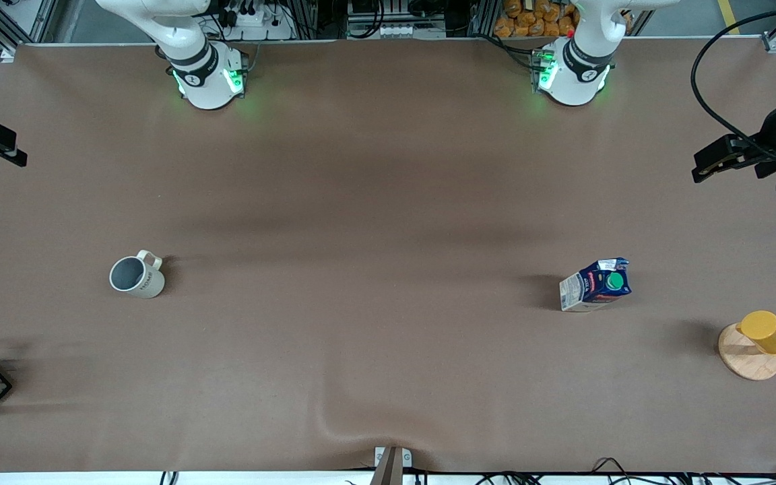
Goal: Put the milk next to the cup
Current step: 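Reach the left gripper to the milk carton while the right gripper reaches the mug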
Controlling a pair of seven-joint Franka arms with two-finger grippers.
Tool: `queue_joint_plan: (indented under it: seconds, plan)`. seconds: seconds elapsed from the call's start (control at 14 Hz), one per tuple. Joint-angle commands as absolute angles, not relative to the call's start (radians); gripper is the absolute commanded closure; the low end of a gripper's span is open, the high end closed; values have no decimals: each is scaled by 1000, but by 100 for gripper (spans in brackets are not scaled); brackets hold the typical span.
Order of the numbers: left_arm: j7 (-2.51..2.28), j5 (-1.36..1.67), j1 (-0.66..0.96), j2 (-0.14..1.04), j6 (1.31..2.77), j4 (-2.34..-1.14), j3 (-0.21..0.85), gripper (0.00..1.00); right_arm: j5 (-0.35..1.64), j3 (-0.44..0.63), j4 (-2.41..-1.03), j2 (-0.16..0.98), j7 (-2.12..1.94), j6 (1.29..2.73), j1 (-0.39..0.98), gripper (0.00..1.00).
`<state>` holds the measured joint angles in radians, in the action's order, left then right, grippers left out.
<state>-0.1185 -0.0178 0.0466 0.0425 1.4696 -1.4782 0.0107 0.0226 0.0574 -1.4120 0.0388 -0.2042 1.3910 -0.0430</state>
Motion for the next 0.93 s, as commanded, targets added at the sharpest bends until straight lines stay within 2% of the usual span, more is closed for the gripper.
queue_joint_plan:
  seconds: [0.0,0.36,0.64,0.86]
  plan:
    - [-121,-1,41,44,1453,-1467,9,0,18,41,-1437,20,-186,1401,-54,0]
    - [-126,6,64,133,1482,-1476,23,0,17,41,-1439,29,-186,1402,-51,0]
    - [-126,0,48,236,1655,-1528,32,0,17,41,-1506,37,-195,1448,-58,0]
    - [-193,6,60,320,1742,-1542,34,0,9,43,-1583,54,-198,1544,-64,0]
